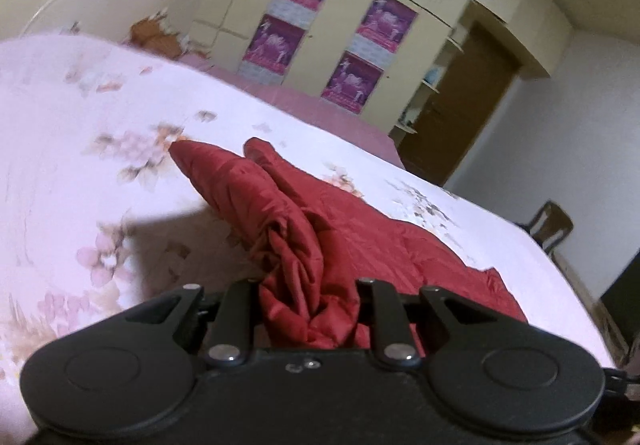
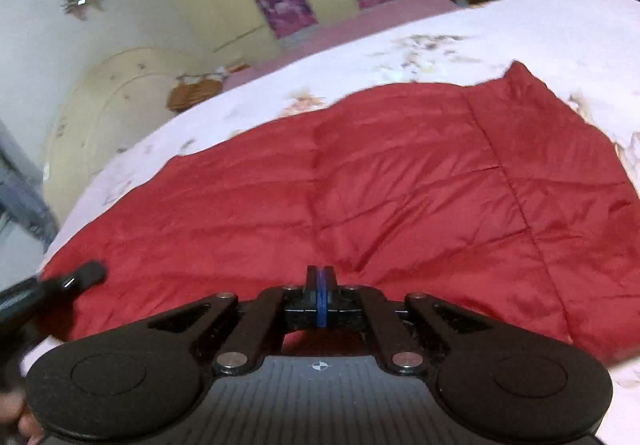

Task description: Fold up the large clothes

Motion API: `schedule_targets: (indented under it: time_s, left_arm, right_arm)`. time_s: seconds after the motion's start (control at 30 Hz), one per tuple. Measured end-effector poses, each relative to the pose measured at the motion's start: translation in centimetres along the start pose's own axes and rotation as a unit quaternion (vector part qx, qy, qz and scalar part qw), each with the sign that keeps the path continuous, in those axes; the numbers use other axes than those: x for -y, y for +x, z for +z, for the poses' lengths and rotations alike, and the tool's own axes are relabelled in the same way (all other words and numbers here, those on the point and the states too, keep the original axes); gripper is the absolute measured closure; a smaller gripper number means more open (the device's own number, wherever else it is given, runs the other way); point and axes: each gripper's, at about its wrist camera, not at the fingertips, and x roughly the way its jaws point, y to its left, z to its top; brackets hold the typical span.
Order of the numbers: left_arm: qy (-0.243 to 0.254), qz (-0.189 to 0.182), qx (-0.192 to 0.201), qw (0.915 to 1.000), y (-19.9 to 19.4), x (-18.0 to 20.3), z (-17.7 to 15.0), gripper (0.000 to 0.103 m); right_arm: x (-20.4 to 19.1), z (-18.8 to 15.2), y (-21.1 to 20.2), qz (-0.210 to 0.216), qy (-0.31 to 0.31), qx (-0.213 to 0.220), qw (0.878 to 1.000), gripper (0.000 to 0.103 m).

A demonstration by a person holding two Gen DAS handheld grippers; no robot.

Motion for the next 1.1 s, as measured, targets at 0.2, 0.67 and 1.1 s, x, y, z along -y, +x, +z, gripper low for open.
schedule_targets:
  time_s: [0.2,0.67,1.1]
  left_arm:
    - [0.029,-0.018,0.014,0.9993,-1.3,4.1,0.3,0.083]
    - [0.094,-0.010,0.035,0.9949,0.4,17.2,-0.7,0.083]
    - [0.097,-0.067,-0.105,0.9874,8.0,25.8,-4.4,0.013]
  right_arm:
    - [0.9,-2.8,2.8,0.004,0.002,-0.054,0.999,0.103]
    - [7.9,2.8,-0.9,0.061,-0.008,-0.035,0.997,0.103]
    - [19.3,7.9,-7.3,-0.020,0.070,0.043,0.996,0.092]
